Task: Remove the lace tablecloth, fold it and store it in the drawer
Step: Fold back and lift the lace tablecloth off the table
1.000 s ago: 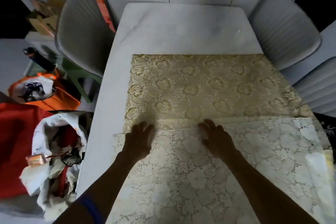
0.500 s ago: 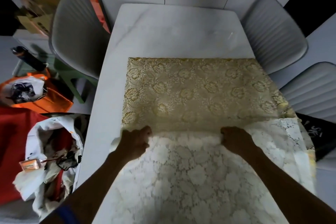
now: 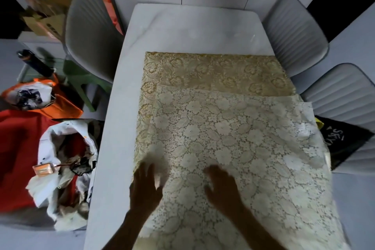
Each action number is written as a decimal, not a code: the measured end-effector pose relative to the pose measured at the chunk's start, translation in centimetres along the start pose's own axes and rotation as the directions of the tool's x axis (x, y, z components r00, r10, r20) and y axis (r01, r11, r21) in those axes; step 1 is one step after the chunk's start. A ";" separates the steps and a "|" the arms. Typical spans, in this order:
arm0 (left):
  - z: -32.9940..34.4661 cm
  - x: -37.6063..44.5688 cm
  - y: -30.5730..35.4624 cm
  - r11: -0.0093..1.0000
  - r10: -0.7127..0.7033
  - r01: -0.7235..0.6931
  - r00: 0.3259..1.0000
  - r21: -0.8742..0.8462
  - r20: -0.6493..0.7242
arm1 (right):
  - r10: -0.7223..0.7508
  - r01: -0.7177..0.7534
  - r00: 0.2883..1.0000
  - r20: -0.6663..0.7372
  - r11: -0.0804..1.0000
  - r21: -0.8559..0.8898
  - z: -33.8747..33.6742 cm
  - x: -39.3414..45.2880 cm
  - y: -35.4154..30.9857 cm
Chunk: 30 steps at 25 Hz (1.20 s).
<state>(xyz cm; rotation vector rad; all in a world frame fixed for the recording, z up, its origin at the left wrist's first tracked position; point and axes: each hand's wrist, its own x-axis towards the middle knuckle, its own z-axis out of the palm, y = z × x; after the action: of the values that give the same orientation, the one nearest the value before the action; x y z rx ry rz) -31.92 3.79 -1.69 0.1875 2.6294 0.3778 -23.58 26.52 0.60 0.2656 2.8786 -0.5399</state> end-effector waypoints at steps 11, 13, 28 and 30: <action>5.1 -15.5 -4.8 0.932 -0.305 0.309 0.951 -0.193 0.046 | -0.049 0.112 0.910 0.412 0.985 -0.131 6.2 -18.0 -1.9; 5.8 -17.9 -6.0 0.921 -0.348 0.352 0.936 -0.168 0.051 | -0.146 0.198 0.893 0.427 0.977 -0.080 7.6 -20.1 -1.4; 4.2 -16.1 -6.6 0.927 -0.367 0.363 0.930 -0.092 -0.029 | 0.125 -0.043 0.959 0.254 0.951 -0.307 3.8 -16.7 4.1; 2.0 -11.8 -4.4 0.969 -0.224 0.209 0.969 -0.133 -0.107 | 0.115 -0.055 0.971 0.209 0.960 -0.276 1.6 -11.3 4.3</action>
<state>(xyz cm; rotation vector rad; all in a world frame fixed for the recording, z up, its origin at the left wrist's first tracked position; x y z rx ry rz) -20.94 -2.23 0.41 -0.1683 2.6998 0.4845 -11.49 28.30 0.24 0.2657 2.6646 -0.1477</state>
